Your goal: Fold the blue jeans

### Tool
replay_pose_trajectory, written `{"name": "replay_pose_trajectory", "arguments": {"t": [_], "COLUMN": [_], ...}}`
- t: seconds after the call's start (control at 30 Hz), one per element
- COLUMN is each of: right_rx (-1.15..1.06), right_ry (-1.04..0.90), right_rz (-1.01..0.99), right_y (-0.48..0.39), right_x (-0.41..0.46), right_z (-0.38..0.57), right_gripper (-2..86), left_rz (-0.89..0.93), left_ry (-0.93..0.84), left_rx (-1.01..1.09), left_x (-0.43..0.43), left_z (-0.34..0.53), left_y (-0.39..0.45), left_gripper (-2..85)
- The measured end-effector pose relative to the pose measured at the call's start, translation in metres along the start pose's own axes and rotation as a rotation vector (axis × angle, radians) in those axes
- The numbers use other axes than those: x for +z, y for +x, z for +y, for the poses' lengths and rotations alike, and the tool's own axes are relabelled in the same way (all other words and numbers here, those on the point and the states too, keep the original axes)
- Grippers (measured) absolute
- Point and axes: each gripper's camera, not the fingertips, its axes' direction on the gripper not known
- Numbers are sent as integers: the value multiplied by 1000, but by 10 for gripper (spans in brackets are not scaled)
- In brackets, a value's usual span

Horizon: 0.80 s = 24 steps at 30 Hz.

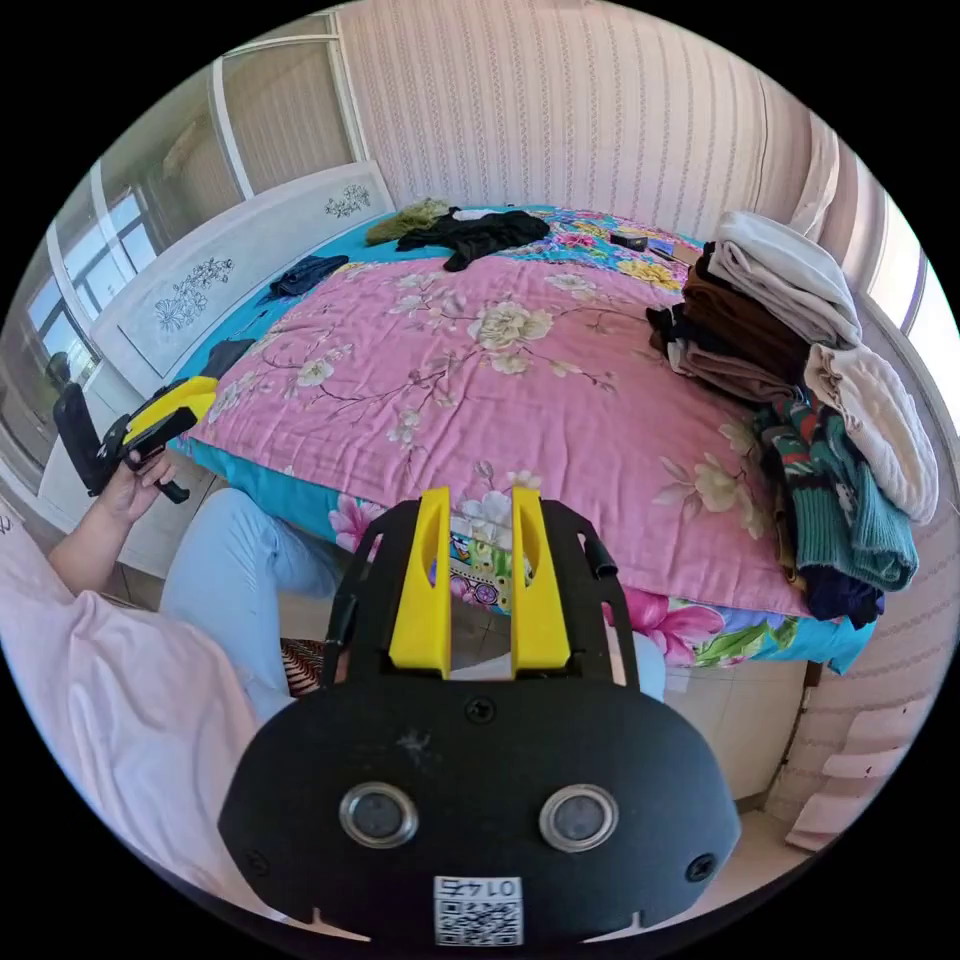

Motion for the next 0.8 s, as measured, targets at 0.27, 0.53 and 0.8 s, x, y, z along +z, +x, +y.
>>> {"name": "replay_pose_trajectory", "arguments": {"t": [0.27,0.53,0.8], "right_rx": [-300,-632,-629], "right_ry": [100,144,74], "right_rz": [-192,-437,-363], "right_y": [-52,-255,-479], "right_x": [78,233,350], "right_z": [-76,-339,-543], "right_gripper": [145,172,164], "left_rz": [-223,-628,-639], "left_ry": [70,-34,-79], "left_rx": [-245,-524,-755], "left_x": [17,5,-17], "left_z": [-15,-21,-6], "left_y": [-120,-406,-651], "left_gripper": [58,98,115]}}
